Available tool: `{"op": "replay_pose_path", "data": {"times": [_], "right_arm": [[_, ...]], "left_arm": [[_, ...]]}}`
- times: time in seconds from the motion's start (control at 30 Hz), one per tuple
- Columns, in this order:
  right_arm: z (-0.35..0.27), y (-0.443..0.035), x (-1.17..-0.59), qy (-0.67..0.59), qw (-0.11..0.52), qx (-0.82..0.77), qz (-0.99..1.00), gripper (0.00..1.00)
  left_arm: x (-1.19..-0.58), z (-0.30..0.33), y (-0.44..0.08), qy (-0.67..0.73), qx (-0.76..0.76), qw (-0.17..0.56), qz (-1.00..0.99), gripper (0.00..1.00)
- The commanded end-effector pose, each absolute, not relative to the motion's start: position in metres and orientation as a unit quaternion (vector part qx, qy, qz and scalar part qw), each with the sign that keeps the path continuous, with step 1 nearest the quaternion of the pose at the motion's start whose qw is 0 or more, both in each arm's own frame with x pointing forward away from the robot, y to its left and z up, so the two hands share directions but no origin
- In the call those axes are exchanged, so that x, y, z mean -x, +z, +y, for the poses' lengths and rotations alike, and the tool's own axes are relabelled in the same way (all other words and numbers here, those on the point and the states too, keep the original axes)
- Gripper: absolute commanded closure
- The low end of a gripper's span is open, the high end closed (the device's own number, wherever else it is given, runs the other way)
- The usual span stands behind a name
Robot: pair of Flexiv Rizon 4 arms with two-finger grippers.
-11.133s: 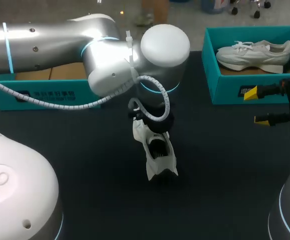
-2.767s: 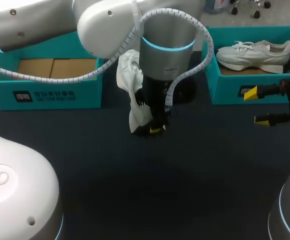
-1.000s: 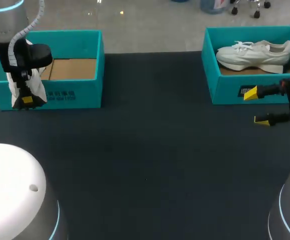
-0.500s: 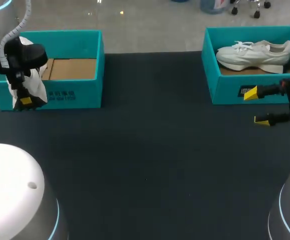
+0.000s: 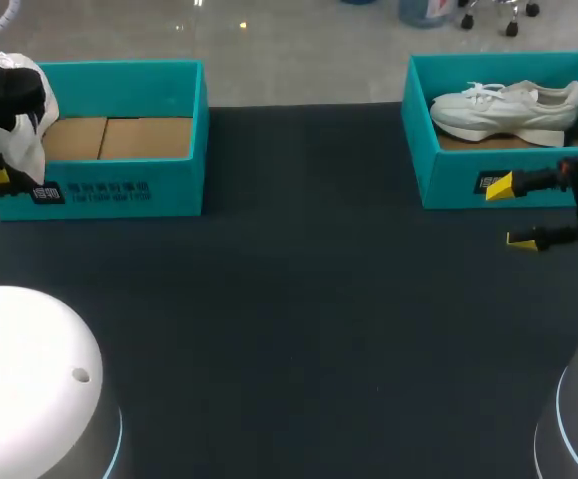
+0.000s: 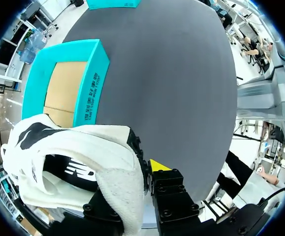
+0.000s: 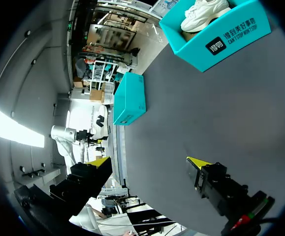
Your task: Take the shoe out of the shoebox, open the shoe tongue, remove and reinsert the insole, then place the shoe into the shoebox
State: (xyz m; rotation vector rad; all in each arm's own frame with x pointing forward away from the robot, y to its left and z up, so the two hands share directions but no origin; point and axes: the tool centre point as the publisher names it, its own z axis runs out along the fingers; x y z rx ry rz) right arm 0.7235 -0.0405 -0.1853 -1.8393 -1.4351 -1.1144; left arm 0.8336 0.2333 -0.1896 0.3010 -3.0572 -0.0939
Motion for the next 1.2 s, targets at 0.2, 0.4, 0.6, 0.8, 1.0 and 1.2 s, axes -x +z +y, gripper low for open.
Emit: {"op": "replay_pose_path", "data": {"times": [0.2, 0.4, 0.6, 0.8, 1.0, 1.2], "right_arm": [[-0.04, -0.185, -0.723, -0.413, 0.274, 0.685, -0.534, 0.0], [-0.04, -0.185, -0.723, -0.413, 0.274, 0.685, -0.534, 0.0], [-0.04, -0.185, -0.723, -0.413, 0.274, 0.685, -0.534, 0.0], [-0.04, -0.185, -0.723, -0.413, 0.274, 0.685, -0.534, 0.0], [-0.04, -0.185, -0.723, -0.413, 0.274, 0.685, -0.534, 0.0], [-0.04, -0.185, -0.723, -0.413, 0.274, 0.685, -0.534, 0.0]], "left_arm": [[-0.872, 0.274, -0.18, -0.03, -0.083, 0.034, -0.995, 1.0], [-0.9, 0.298, -0.185, -0.048, -0.066, 0.04, -0.996, 1.0], [-0.935, 0.322, -0.194, -0.058, -0.074, 0.042, -0.995, 1.0], [-0.952, 0.326, -0.199, -0.069, -0.061, 0.028, -0.995, 1.0], [-0.972, 0.325, -0.208, -0.071, -0.06, 0.033, -0.995, 1.0], [-0.976, 0.316, -0.212, -0.069, -0.058, 0.031, -0.995, 1.0]]}}
